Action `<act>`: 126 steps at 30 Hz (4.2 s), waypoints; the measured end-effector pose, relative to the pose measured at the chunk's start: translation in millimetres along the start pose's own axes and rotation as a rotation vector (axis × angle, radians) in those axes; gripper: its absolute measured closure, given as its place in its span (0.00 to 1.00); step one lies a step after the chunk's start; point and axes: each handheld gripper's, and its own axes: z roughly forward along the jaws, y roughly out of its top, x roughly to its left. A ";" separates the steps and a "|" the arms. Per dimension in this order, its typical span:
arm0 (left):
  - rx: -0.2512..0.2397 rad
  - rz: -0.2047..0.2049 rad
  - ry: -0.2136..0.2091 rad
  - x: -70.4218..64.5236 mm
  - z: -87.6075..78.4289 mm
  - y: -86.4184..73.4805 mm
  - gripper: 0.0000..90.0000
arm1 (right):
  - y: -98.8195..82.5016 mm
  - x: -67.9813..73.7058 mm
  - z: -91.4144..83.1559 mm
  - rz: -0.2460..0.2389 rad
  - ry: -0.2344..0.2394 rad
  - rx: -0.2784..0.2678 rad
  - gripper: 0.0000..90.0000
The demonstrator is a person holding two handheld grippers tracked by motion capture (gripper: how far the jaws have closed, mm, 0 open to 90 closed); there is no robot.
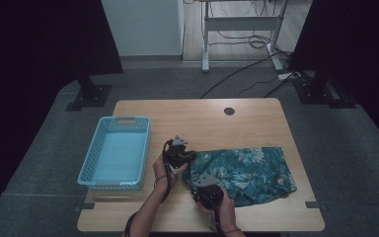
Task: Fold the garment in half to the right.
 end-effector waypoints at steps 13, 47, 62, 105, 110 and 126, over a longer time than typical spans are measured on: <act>-0.004 0.008 -0.010 -3.1 -2.6 7.0 0.94 | -1.1 -4.6 -3.5 0.007 0.025 -0.005 0.95; -0.095 0.079 -0.033 -24.1 -40.0 59.4 0.94 | 32.9 4.2 -47.2 0.039 0.077 -0.224 0.97; -0.071 0.077 -0.050 -20.5 -41.1 70.2 0.94 | 45.5 6.4 -46.4 0.020 0.063 -0.257 0.97; -0.075 0.096 -0.040 -20.0 -79.9 108.0 0.94 | 101.6 5.6 -66.1 0.002 0.067 -0.366 0.97; -0.085 0.101 -0.038 -20.6 -87.0 110.5 0.94 | 109.1 6.9 -73.0 -0.004 0.072 -0.384 0.97; -0.112 0.091 -0.007 -10.7 -117.3 113.3 0.94 | 127.8 15.3 -75.5 -0.012 0.098 -0.392 0.97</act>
